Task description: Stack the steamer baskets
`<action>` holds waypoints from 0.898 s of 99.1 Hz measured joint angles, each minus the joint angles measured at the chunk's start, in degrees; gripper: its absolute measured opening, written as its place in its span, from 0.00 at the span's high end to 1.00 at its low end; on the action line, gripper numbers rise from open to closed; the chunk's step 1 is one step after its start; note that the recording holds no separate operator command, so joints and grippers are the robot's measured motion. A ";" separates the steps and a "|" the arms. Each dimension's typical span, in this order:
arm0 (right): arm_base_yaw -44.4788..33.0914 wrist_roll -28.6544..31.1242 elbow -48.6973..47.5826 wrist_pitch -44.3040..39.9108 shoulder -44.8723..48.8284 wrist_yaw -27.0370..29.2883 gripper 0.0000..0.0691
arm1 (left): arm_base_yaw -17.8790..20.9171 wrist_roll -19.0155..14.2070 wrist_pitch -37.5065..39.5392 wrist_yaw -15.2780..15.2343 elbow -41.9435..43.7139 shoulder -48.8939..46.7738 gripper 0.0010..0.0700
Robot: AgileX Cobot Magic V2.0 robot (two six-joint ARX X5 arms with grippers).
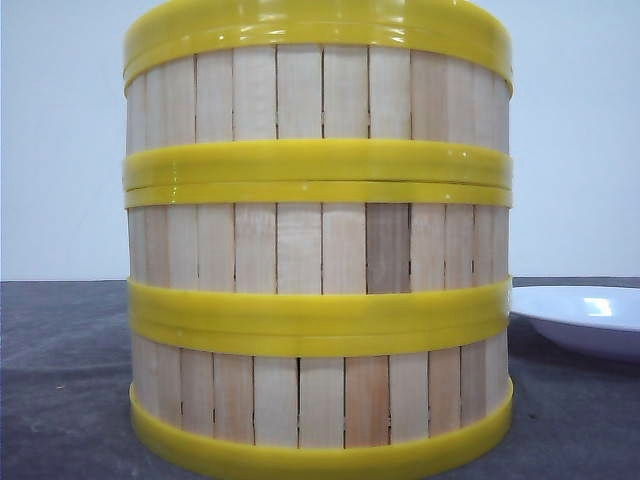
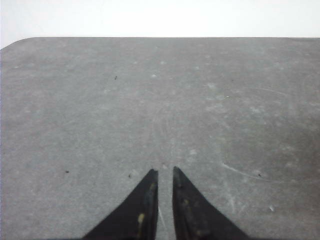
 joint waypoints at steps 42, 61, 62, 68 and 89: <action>-6.73 -0.13 -15.78 6.45 -10.60 -1.73 0.99 | 0.00 0.00 0.04 0.00 -0.02 0.00 0.98; -6.73 -0.35 -21.00 10.29 -13.49 -4.74 0.99 | 0.00 0.00 0.04 0.00 -0.02 0.00 0.98; -6.73 -0.37 -21.22 10.47 -13.57 -4.85 0.99 | 0.00 0.00 0.04 0.00 -0.02 0.00 0.98; -6.73 -0.46 -22.40 11.15 -14.21 -5.95 0.99 | 0.00 0.00 0.04 0.00 -0.02 0.00 0.98; -6.73 -0.46 -25.64 11.67 -15.69 -6.47 0.99 | 0.00 0.00 0.04 0.00 -0.02 0.00 0.98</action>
